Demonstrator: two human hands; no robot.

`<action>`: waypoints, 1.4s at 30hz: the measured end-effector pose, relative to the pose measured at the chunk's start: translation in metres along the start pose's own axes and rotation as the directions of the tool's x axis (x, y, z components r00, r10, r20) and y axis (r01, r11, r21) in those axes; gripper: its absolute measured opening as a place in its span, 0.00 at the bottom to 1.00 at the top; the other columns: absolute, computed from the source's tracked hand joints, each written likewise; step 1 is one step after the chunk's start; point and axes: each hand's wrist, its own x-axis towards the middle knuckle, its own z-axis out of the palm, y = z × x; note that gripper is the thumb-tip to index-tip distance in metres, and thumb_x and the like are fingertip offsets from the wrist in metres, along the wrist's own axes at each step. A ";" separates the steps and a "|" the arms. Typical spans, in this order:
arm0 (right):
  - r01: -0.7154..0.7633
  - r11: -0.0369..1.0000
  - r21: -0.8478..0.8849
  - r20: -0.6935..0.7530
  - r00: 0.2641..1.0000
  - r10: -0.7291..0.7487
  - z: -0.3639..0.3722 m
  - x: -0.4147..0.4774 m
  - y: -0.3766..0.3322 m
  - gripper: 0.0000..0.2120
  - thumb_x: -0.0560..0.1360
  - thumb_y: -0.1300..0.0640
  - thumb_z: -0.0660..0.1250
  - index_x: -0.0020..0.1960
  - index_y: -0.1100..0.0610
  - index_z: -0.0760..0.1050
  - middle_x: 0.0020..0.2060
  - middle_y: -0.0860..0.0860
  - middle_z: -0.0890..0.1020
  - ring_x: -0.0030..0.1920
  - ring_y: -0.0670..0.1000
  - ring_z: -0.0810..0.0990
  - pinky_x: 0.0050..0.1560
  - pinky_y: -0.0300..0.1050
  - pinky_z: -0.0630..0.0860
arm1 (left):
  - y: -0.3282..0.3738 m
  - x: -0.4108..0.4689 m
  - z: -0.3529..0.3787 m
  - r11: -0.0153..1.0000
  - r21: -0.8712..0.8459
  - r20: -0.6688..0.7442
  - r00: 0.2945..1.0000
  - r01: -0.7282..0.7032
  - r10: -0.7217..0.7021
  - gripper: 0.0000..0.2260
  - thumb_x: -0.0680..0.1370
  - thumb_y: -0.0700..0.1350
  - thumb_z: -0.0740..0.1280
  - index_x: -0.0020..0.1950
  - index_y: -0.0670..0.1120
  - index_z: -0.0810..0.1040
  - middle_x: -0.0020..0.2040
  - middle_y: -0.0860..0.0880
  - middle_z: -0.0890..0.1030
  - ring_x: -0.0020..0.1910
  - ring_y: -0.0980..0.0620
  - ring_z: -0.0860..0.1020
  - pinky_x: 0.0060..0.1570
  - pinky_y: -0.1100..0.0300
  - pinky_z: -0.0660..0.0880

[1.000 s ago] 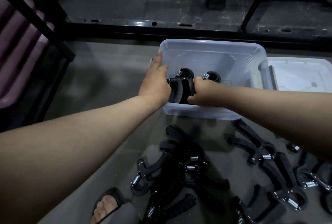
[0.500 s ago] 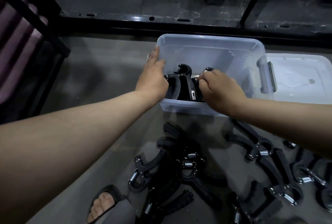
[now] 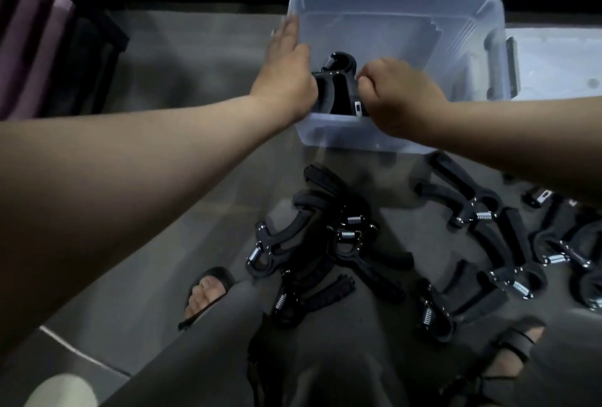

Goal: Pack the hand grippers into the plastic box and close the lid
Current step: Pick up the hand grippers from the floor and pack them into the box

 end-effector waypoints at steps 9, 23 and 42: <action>0.040 0.996 -0.077 -0.091 0.995 -0.047 -0.002 -0.010 -0.003 0.18 0.79 0.49 0.51 0.52 0.59 0.75 0.49 0.60 0.79 0.49 0.62 0.77 0.46 0.53 0.73 | 0.002 -0.061 0.024 0.991 0.101 -0.119 0.987 -0.094 0.105 0.20 0.83 0.46 0.52 0.72 0.42 0.68 0.77 0.44 0.63 0.77 0.48 0.56 0.77 0.53 0.44; 0.702 0.682 -0.202 0.658 0.614 -0.437 0.057 -0.135 -0.004 0.30 0.76 0.56 0.59 0.77 0.57 0.56 0.75 0.60 0.57 0.73 0.62 0.61 0.71 0.54 0.62 | 0.004 -0.061 0.024 0.999 0.033 -0.084 0.996 0.021 -0.018 0.24 0.83 0.50 0.48 0.79 0.42 0.55 0.80 0.44 0.48 0.79 0.48 0.45 0.77 0.55 0.42; 0.887 0.313 -0.338 0.798 0.447 -0.404 0.079 -0.112 -0.012 0.30 0.82 0.51 0.55 0.79 0.45 0.45 0.78 0.59 0.46 0.76 0.67 0.50 0.71 0.59 0.55 | 0.004 -0.061 0.021 1.000 0.024 -0.091 0.996 0.006 -0.003 0.23 0.83 0.49 0.49 0.77 0.42 0.60 0.80 0.46 0.53 0.79 0.49 0.47 0.77 0.54 0.44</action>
